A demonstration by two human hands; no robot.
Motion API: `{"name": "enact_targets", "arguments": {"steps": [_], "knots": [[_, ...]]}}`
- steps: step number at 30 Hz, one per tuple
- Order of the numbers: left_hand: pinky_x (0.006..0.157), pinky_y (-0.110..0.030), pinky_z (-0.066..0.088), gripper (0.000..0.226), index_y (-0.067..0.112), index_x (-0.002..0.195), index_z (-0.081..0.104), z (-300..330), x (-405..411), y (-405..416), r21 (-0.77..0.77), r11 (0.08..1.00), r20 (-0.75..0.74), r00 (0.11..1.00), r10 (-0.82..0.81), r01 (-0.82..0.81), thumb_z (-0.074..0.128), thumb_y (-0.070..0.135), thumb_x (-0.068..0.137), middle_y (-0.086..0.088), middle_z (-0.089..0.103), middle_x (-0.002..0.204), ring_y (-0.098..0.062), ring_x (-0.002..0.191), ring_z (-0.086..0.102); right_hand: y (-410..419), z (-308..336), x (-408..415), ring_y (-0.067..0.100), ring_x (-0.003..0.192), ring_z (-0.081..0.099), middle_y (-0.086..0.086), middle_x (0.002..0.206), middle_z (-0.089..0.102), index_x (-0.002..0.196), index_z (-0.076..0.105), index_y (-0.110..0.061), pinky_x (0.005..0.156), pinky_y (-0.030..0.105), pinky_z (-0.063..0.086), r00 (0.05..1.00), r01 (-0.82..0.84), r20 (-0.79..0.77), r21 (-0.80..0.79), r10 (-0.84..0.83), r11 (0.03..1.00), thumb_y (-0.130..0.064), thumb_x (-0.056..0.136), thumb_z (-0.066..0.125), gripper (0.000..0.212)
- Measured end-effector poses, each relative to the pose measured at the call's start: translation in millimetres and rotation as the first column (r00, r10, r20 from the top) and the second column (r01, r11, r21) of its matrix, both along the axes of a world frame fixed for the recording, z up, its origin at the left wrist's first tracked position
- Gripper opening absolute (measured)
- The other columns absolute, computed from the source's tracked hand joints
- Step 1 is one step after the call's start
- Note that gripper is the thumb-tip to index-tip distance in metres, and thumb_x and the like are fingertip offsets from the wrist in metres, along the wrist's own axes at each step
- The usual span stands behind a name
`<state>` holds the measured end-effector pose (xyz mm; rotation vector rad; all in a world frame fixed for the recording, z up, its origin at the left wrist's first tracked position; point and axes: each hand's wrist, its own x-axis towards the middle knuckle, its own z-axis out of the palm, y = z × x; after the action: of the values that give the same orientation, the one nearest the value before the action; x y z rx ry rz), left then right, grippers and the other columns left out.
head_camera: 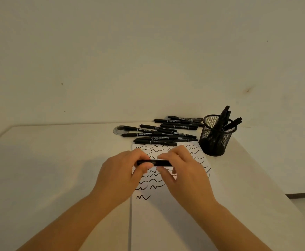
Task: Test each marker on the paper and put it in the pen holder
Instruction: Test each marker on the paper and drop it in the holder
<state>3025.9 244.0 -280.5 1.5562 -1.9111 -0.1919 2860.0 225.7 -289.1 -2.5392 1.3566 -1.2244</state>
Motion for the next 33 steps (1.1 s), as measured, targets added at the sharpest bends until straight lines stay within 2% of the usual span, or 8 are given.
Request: {"name": "enact_targets", "arguments": {"steps": [2,5,10,13,16,24,30,33], "knots": [[0.065,-0.024,0.046,0.017,0.033,0.092,0.059,9,-10,-4,-0.071,0.997,0.044,0.999,-0.031,0.034,0.047,0.043,0.087,0.015,0.062,0.076,-0.003,0.071,0.054,-7,7,-5,0.013,0.059,0.057,0.000,0.082,0.062,0.090,0.068,-0.014,0.045,0.025,0.050,0.995,-0.024,-0.099,-0.064,0.018,0.998,-0.017,0.073,0.076,0.019],[0.066,-0.026,0.048,0.017,0.030,0.096,0.061,23,-22,-14,-0.178,0.981,0.058,0.996,-0.070,0.079,0.048,0.039,0.090,0.014,0.064,0.081,-0.004,0.074,0.056,-18,18,-17,0.014,0.062,0.058,0.001,0.076,0.062,0.087,0.067,-0.012,0.045,0.027,0.050,0.985,-0.067,-0.165,-0.142,0.043,0.988,-0.019,0.077,0.071,0.013],[0.069,-0.021,0.045,0.029,0.027,0.122,0.051,44,-40,-46,-0.263,0.955,0.030,0.991,-0.133,0.136,0.046,0.025,0.093,0.019,0.068,0.087,0.000,0.080,0.057,-49,49,-45,0.015,0.066,0.055,0.001,0.081,0.061,0.091,0.063,-0.009,0.051,0.029,0.050,0.994,0.059,-0.078,-0.155,-0.072,0.986,-0.016,0.081,0.065,0.012],[0.075,-0.025,0.048,0.030,0.029,0.123,0.049,51,-42,-82,-0.179,0.981,0.011,0.997,-0.072,0.073,0.047,0.024,0.093,0.021,0.062,0.090,-0.002,0.083,0.057,-72,71,-68,0.011,0.073,0.053,-0.005,0.086,0.057,0.104,0.058,-0.016,0.064,0.026,0.045,0.973,0.179,0.151,-0.027,-0.173,0.984,-0.024,0.087,0.057,0.019],[0.078,-0.027,0.047,0.023,0.030,0.115,0.053,51,-41,-126,-0.086,0.996,0.032,0.999,0.014,-0.011,0.048,0.024,0.093,0.018,0.059,0.091,-0.006,0.086,0.058,-92,86,-91,0.013,0.080,0.057,-0.005,0.090,0.060,0.103,0.052,-0.025,0.067,0.027,0.047,0.914,0.194,0.349,0.075,-0.208,0.978,-0.026,0.089,0.055,0.014],[0.081,-0.029,0.043,0.025,0.025,0.115,0.056,32,-51,-221,0.132,0.990,0.222,0.975,0.016,-0.046,0.043,0.023,0.094,0.004,0.062,0.116,-0.016,0.101,0.057,-124,72,-112,0.017,0.073,0.058,-0.001,0.088,0.061,0.117,0.044,-0.020,0.062,0.033,0.051,0.938,0.223,0.207,0.252,-0.278,0.942,-0.024,0.091,0.053,0.028],[0.091,-0.034,0.040,0.034,0.021,0.130,0.046,6,-62,-259,0.278,0.960,0.404,0.911,-0.081,-0.038,0.037,0.019,0.097,-0.004,0.051,0.132,-0.023,0.115,0.049,-133,55,-117,0.018,0.071,0.061,-0.005,0.079,0.059,0.123,0.029,-0.037,0.063,0.035,0.054,0.954,0.210,0.166,0.229,-0.251,0.951,-0.019,0.088,0.058,0.049],[0.087,-0.034,0.039,0.036,0.020,0.132,0.044,-7,-65,-269,0.296,0.954,0.433,0.898,-0.084,-0.054,0.037,0.016,0.097,-0.006,0.051,0.130,-0.025,0.114,0.048,-133,48,-118,0.015,0.073,0.057,-0.010,0.080,0.054,0.115,0.030,-0.039,0.064,0.032,0.052,0.961,0.195,0.153,0.216,-0.231,0.957,-0.020,0.086,0.058,0.045]]}}
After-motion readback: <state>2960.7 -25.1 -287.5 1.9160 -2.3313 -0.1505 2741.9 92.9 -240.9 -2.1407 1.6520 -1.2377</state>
